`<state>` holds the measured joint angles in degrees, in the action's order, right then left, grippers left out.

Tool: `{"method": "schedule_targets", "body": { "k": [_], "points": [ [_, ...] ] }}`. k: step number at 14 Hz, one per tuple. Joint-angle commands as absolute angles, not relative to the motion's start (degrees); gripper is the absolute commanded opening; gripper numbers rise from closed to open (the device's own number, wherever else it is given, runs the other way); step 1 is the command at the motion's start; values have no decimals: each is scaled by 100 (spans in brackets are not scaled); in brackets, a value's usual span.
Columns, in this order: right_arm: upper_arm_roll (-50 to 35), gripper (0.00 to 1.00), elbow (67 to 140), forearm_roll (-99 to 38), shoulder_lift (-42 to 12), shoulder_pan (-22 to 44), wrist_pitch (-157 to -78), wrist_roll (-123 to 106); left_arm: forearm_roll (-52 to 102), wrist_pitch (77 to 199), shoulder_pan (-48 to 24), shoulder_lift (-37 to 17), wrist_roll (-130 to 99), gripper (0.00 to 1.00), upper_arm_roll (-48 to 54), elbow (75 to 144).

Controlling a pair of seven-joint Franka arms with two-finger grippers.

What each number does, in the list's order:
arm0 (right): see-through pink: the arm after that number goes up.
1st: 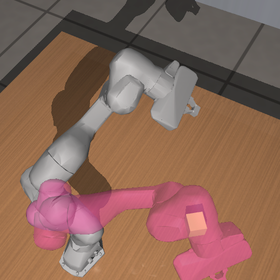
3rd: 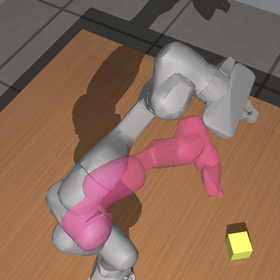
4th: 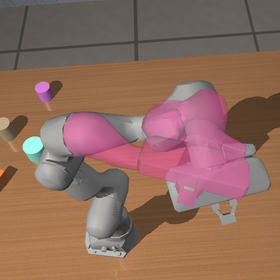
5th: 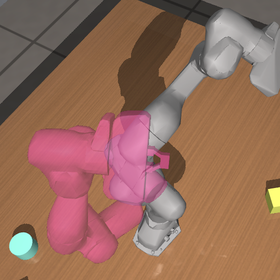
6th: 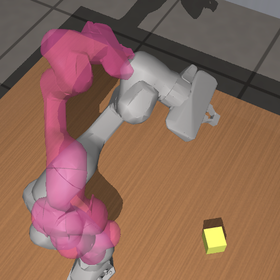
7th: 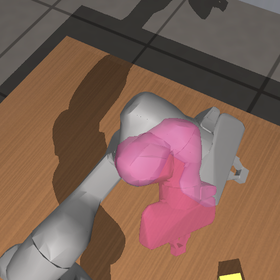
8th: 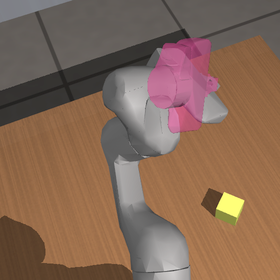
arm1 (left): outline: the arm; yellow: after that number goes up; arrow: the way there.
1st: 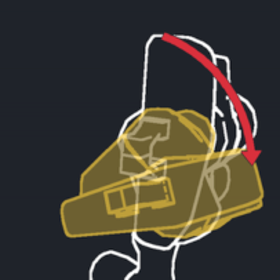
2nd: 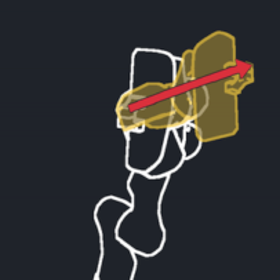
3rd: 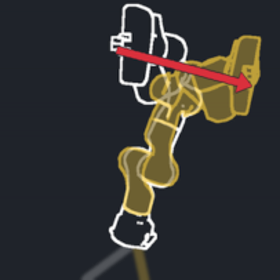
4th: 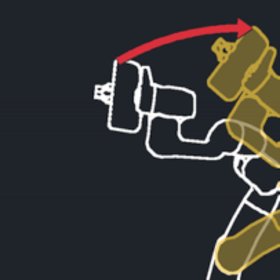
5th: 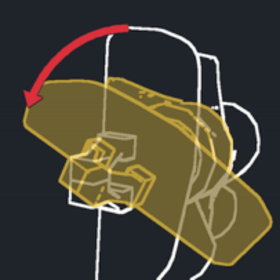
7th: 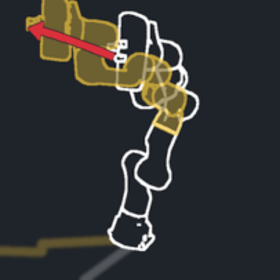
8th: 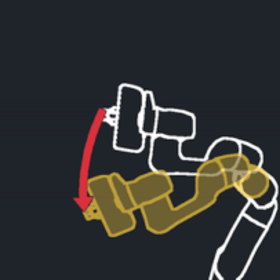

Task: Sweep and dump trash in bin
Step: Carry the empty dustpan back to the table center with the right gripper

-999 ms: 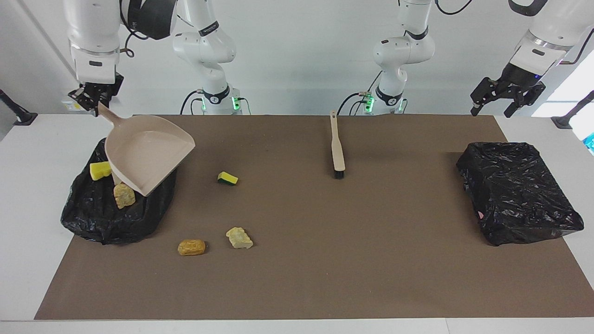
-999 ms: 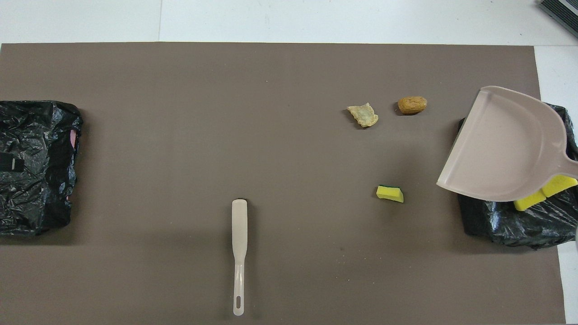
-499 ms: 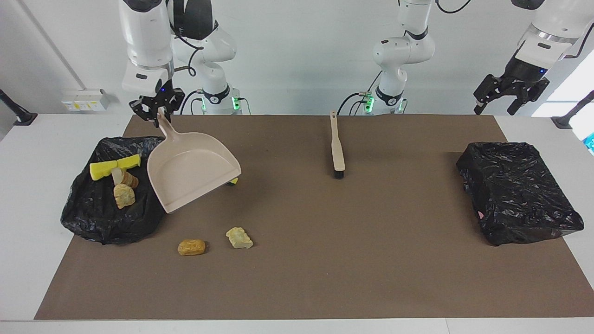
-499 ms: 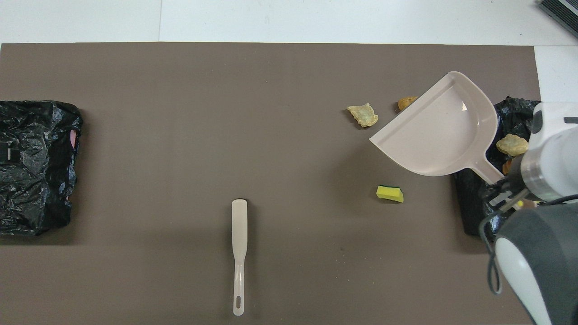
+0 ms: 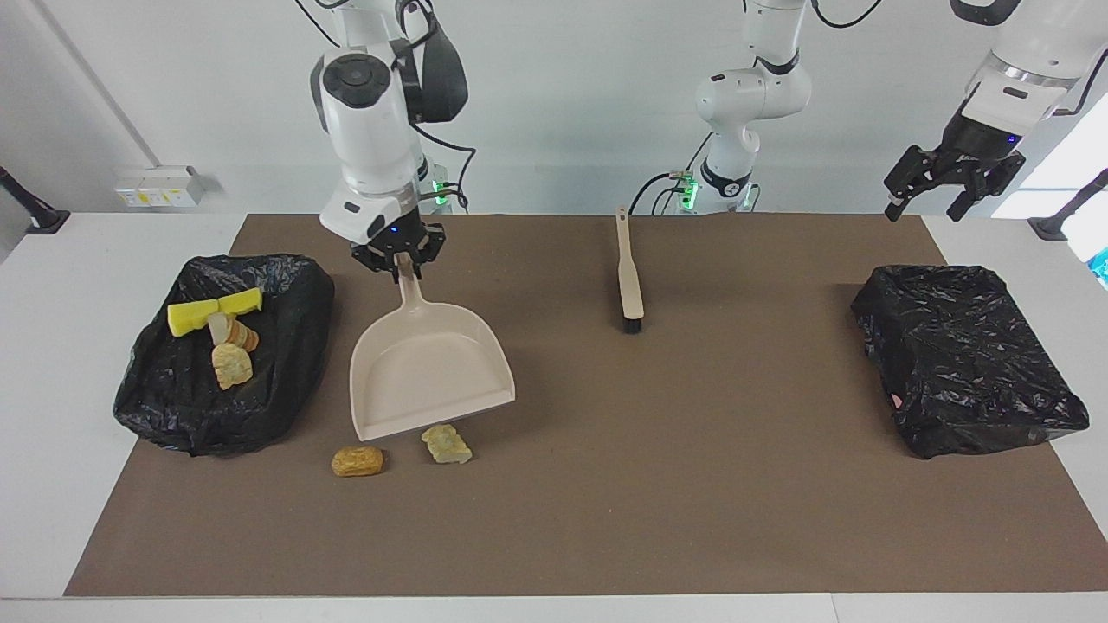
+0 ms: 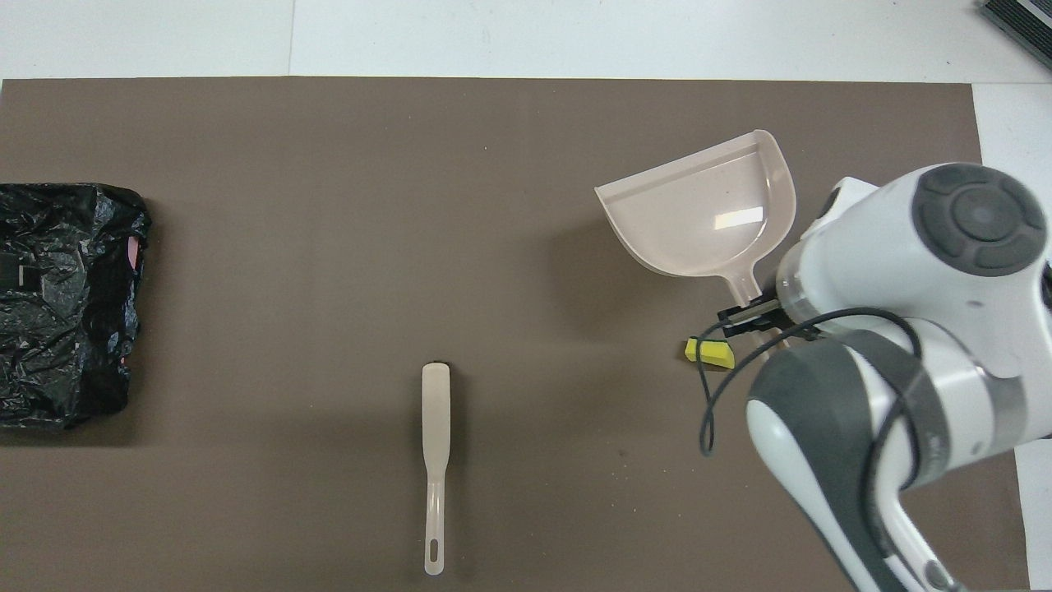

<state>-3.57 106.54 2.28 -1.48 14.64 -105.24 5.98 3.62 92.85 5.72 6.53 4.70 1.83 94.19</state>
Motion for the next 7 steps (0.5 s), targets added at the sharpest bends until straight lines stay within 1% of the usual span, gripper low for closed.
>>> {"method": "schedule_targets", "body": {
  "k": [1, 5, 6, 7],
  "points": [
    [-334, 0, 10459, -209, -623, 2011, -11072, 1789, 290, 9264, 527, 721, 431, 100, 176, 9519],
    [-334, 0, 10248, -413, -1159, 2706, -11714, 3099, 299, 9176, 527, 782, 632, 100, 185, 9580],
    [-334, 0, 10144, -378, -1395, 2898, -11759, 3364, 299, 9176, 536, 817, 685, 100, 185, 9624],
    [-334, 0, 9795, -369, -1676, 3066, -11768, 3601, 299, 9184, 536, 826, 686, 100, 176, 9659]
  ]
}}
